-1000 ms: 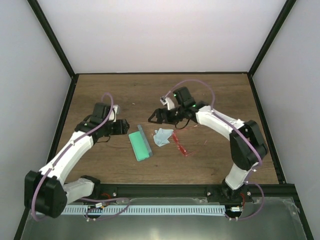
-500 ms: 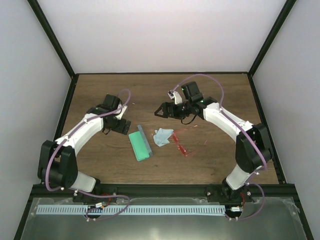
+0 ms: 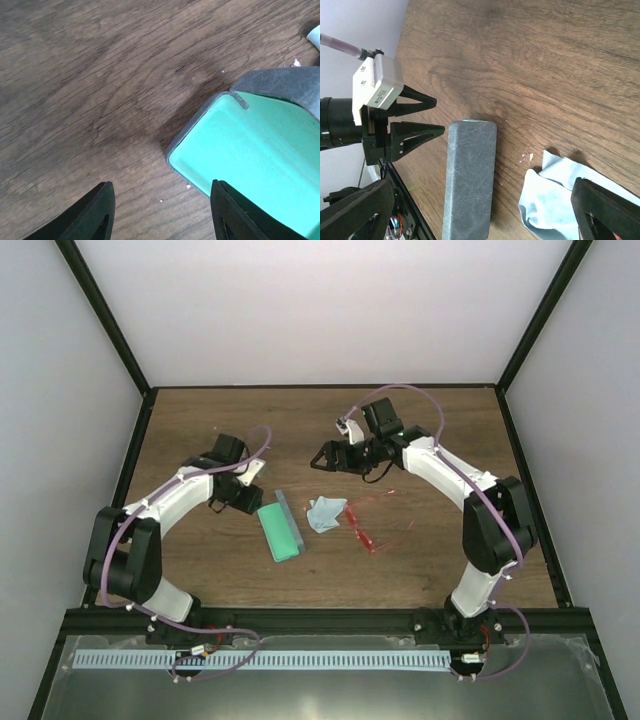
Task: Organize the sunglasses
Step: Pick up the sunglasses case from the center of the board.
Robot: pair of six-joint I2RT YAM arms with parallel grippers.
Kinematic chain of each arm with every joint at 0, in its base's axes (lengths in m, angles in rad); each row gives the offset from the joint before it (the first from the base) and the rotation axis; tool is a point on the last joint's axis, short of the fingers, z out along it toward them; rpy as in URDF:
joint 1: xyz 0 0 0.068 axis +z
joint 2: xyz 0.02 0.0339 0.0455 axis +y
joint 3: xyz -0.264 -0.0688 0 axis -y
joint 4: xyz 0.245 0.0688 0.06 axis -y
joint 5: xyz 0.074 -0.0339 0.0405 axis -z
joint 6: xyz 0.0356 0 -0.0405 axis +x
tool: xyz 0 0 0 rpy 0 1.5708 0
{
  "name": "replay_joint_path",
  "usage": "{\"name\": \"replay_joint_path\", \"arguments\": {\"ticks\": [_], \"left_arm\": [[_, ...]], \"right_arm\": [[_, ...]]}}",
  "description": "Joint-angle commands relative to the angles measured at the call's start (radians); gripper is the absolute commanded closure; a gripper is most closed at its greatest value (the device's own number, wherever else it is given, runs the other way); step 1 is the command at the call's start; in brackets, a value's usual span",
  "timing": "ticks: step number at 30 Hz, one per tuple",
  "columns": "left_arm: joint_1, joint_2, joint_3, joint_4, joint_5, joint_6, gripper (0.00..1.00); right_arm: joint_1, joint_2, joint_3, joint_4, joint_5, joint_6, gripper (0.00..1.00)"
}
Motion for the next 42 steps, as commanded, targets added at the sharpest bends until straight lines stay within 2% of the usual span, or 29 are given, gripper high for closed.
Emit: {"name": "replay_joint_path", "arguments": {"ticks": [1, 6, 11, 25, 35, 42], "left_arm": [[-0.002, 0.052, 0.013, 0.045, 0.065, 0.039, 0.47], [-0.006, 0.126, 0.041, 0.048, 0.060, 0.061, 0.47], [-0.022, 0.209, 0.082, 0.039, 0.042, 0.062, 0.51], [-0.026, 0.291, 0.110, 0.071, 0.067, 0.057, 0.62], [-0.025, 0.270, 0.092, 0.099, 0.079, 0.045, 0.85], [-0.023, 0.260, 0.094, 0.077, 0.042, 0.003, 0.95]], "right_arm": [[-0.020, 0.024, 0.044, -0.019, -0.019, -0.024, 0.00], [-0.038, 0.044, 0.064, -0.027, -0.026, -0.029, 0.01], [-0.054, 0.052, 0.065, -0.036, -0.032, -0.044, 0.01], [-0.064, 0.072, 0.069, -0.023, -0.037, -0.024, 0.01], [-0.064, 0.058, 0.047, -0.012, -0.025, -0.010, 0.01], [-0.063, 0.041, 0.036, -0.002, -0.024, 0.002, 0.01]]}}
